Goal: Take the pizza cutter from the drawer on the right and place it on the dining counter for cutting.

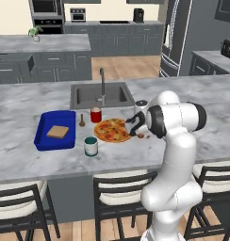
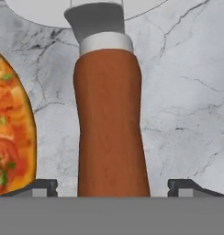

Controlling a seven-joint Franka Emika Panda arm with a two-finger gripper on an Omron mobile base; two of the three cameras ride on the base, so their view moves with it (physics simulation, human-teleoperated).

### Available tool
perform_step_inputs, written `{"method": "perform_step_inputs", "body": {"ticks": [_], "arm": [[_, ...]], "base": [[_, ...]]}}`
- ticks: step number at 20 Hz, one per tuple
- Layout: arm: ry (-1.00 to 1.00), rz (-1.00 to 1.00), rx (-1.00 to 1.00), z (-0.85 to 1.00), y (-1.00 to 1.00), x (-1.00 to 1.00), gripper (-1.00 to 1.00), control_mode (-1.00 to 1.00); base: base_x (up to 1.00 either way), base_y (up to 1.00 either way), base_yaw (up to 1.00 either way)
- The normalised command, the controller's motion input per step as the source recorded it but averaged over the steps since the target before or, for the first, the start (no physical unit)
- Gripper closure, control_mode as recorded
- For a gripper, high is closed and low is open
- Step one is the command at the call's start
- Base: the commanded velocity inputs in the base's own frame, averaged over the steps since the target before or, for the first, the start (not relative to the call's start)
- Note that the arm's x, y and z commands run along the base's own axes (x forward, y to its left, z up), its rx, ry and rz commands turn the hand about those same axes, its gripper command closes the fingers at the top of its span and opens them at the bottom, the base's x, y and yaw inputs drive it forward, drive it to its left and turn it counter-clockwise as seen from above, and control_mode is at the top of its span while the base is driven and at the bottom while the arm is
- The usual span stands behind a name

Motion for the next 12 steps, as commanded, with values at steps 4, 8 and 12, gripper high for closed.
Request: {"method": "perform_step_inputs", "body": {"ticks": [4, 8, 12], "arm": [[0.0, 0.0, 0.0, 0.57, -0.1, -0.04, -1.0, -1.0], [0.0, 0.0, 0.0, 0.61, -0.14, -0.13, -1.0, -1.0], [0.0, 0.0, 0.0, 0.56, -0.05, -0.33, -1.0, -1.0]], "base": [[0.0, 0.0, 0.0], [0.0, 0.0, 0.0], [0.0, 0.0, 0.0]]}}
